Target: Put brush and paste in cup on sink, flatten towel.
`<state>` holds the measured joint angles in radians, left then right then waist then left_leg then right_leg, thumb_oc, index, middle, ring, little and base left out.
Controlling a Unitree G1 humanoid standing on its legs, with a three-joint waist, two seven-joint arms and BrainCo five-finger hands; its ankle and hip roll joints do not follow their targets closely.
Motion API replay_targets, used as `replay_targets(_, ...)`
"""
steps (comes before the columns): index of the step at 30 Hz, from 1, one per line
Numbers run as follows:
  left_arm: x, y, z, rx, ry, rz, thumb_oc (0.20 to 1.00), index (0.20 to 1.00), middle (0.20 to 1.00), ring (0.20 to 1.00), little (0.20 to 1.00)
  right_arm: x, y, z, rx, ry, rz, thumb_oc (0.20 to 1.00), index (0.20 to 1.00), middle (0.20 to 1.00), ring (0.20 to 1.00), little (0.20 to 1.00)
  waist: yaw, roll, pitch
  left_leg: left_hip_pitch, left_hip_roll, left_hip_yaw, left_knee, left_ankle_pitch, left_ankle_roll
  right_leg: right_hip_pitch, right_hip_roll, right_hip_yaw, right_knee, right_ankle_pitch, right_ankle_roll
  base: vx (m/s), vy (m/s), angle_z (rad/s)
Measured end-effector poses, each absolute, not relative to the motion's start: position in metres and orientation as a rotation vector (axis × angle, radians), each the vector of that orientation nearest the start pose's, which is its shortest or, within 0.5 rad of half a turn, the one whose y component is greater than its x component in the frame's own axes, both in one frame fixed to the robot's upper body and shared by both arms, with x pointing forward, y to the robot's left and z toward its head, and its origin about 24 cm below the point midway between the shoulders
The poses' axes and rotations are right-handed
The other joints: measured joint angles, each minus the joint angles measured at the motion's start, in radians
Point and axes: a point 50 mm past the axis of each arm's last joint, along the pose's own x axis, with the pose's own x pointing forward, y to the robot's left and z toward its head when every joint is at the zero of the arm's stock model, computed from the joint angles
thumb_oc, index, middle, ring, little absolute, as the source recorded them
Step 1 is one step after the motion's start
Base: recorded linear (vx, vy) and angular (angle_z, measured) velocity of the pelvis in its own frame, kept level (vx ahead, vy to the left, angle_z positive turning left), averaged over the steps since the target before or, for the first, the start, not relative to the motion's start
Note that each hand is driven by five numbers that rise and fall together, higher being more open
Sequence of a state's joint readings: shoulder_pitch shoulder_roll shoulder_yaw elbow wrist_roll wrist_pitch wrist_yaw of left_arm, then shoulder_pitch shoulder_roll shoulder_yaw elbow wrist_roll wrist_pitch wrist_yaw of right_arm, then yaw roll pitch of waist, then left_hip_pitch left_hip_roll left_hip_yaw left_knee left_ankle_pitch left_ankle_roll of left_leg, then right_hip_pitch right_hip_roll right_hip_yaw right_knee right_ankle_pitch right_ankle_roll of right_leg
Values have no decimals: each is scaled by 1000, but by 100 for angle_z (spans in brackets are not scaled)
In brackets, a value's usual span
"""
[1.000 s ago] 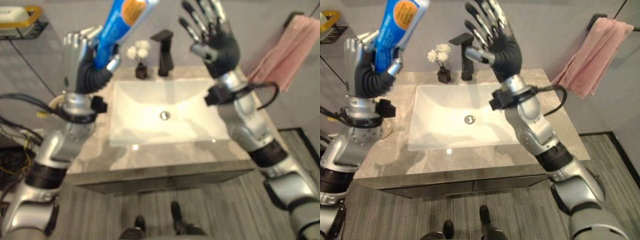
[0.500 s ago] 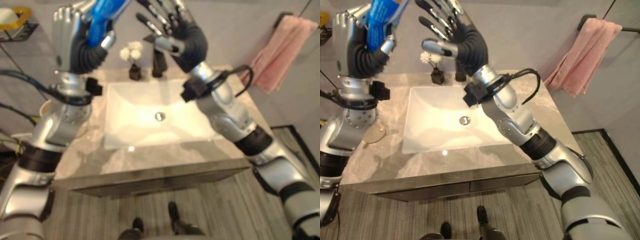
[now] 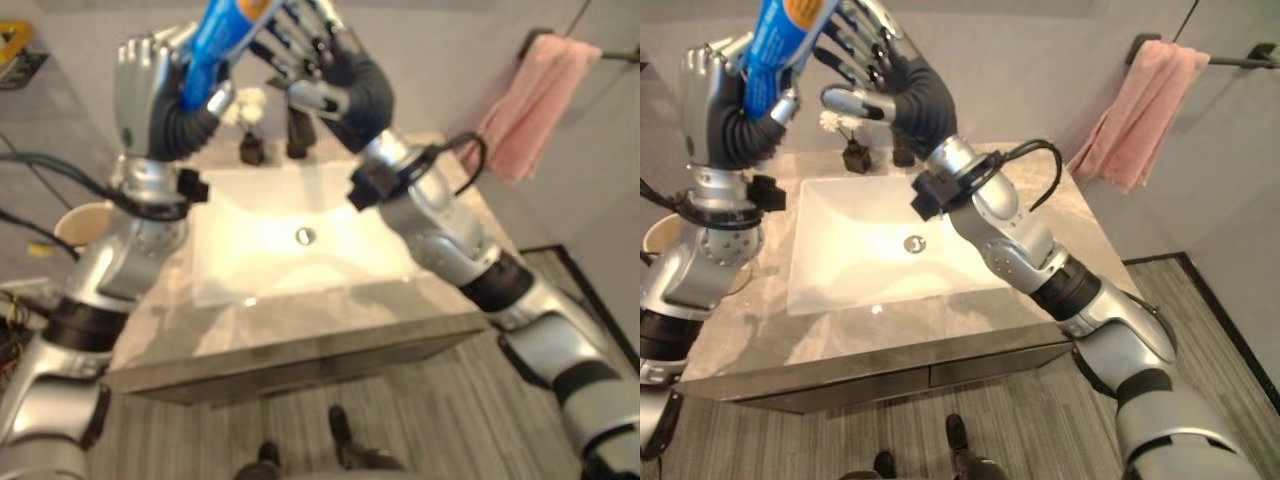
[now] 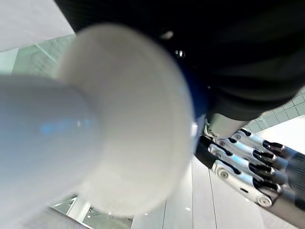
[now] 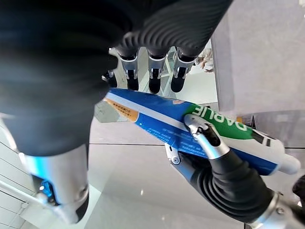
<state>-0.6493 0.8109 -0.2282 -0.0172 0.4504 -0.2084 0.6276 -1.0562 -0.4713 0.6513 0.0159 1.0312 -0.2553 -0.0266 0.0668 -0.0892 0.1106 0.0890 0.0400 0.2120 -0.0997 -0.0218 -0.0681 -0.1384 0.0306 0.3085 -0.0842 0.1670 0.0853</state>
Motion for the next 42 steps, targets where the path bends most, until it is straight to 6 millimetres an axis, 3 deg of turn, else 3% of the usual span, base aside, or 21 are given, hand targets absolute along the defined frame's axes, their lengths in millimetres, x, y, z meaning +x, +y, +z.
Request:
replay_targets(12, 298, 192, 265, 1056, -1129, 328, 200, 200, 200, 200, 200, 301, -26, 292, 270, -592, 942, 1000, 1000, 1000, 1000, 1000, -4, 4, -6, 4, 3, 3, 0, 0, 0, 2, 4, 2, 0, 9, -11, 0, 0, 0)
replay_targets(23, 308, 183, 239, 1226, -1064, 187, 200, 200, 200, 200, 200, 314, -27, 281, 222, -533, 900, 1000, 1000, 1000, 1000, 1000, -4, 15, -21, 3, 3, -2, 0, 0, -1, 2, 3, -1, 0, 9, -12, -3, -1, 0)
replay_targets(42, 313, 173, 226, 1218, -1036, 156, 200, 200, 200, 200, 200, 323, -19, 274, 239, -507, 823, 1000, 1000, 1000, 1000, 1000, -6, 17, -22, 1, 4, -7, 0, 1, -1, 3, 2, -8, 0, 9, -12, 0, 0, 0)
